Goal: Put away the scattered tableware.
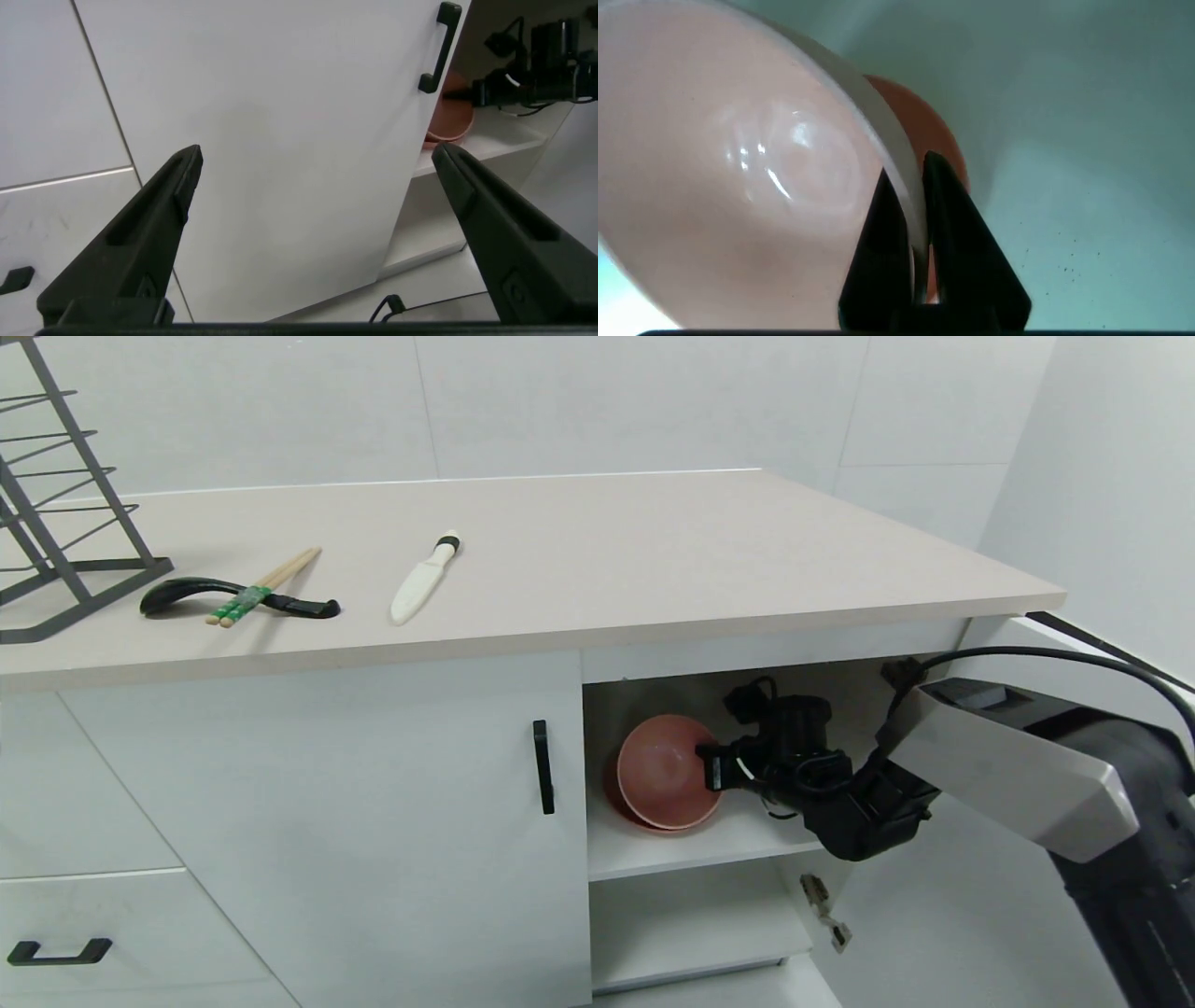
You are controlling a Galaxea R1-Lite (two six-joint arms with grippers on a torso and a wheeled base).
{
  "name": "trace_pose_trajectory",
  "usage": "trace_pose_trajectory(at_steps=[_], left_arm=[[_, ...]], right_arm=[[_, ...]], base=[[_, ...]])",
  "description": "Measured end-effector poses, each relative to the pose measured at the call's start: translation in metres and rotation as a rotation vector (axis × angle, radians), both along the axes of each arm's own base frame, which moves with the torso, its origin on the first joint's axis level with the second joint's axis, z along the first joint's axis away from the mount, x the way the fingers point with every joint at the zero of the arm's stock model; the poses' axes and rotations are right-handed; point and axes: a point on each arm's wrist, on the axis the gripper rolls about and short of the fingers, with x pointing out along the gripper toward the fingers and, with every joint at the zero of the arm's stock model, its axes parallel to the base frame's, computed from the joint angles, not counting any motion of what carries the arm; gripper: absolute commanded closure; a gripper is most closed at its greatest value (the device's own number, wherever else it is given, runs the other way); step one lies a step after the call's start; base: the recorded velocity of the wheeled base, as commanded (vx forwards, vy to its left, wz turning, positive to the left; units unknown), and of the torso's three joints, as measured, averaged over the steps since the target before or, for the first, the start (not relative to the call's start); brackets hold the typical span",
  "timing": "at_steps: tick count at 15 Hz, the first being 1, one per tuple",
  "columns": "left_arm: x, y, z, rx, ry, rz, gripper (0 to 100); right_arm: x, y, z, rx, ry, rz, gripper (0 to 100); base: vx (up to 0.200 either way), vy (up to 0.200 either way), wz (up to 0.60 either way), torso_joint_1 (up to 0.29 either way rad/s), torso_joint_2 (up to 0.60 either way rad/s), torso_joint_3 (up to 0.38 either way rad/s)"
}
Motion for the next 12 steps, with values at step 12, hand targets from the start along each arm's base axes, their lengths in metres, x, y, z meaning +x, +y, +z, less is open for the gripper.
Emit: trace_pose_trajectory(at_steps=[12], left_arm=[[0.0,0.0,0.0,0.003,0.0,0.002,0]], right_arm=[[-0.02,0.011,0.014,0.005,-0.025,0.049,0]], base=[[0.0,0.0,0.0,0.0,0.0,0.0]])
